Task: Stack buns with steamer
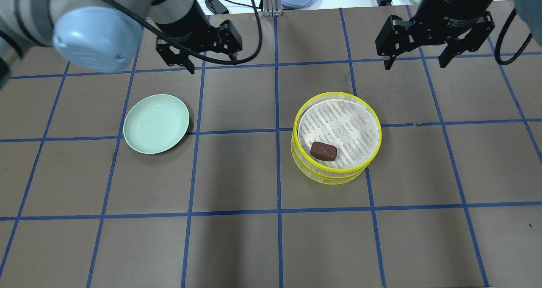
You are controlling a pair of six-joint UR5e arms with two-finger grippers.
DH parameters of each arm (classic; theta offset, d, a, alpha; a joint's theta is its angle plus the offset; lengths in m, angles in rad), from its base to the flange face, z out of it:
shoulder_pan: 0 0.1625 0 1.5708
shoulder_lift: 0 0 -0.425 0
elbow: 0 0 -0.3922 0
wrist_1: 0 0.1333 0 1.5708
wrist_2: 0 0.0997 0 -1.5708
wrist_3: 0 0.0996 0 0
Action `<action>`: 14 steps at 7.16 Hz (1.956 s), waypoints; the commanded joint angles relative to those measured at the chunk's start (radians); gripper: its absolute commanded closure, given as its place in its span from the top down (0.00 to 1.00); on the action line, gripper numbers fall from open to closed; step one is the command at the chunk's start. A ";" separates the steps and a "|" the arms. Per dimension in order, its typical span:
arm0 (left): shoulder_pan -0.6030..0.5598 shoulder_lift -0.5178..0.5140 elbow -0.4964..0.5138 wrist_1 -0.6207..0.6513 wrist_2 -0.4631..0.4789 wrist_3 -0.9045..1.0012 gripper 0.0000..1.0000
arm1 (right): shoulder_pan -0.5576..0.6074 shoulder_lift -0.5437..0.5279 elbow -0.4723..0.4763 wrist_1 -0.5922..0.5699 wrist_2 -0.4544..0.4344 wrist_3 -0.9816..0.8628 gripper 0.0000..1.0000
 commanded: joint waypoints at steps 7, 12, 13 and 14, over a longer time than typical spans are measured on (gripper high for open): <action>0.094 0.129 0.023 -0.207 0.119 0.141 1.00 | 0.002 0.000 0.000 -0.001 0.002 0.003 1.00; 0.088 0.126 0.012 -0.210 0.116 0.139 1.00 | 0.002 0.000 0.000 0.000 0.002 0.003 1.00; 0.088 0.128 0.012 -0.210 0.116 0.139 1.00 | 0.002 0.000 0.000 0.000 0.002 0.003 1.00; 0.088 0.128 0.012 -0.210 0.116 0.139 1.00 | 0.002 0.000 0.000 0.000 0.002 0.003 1.00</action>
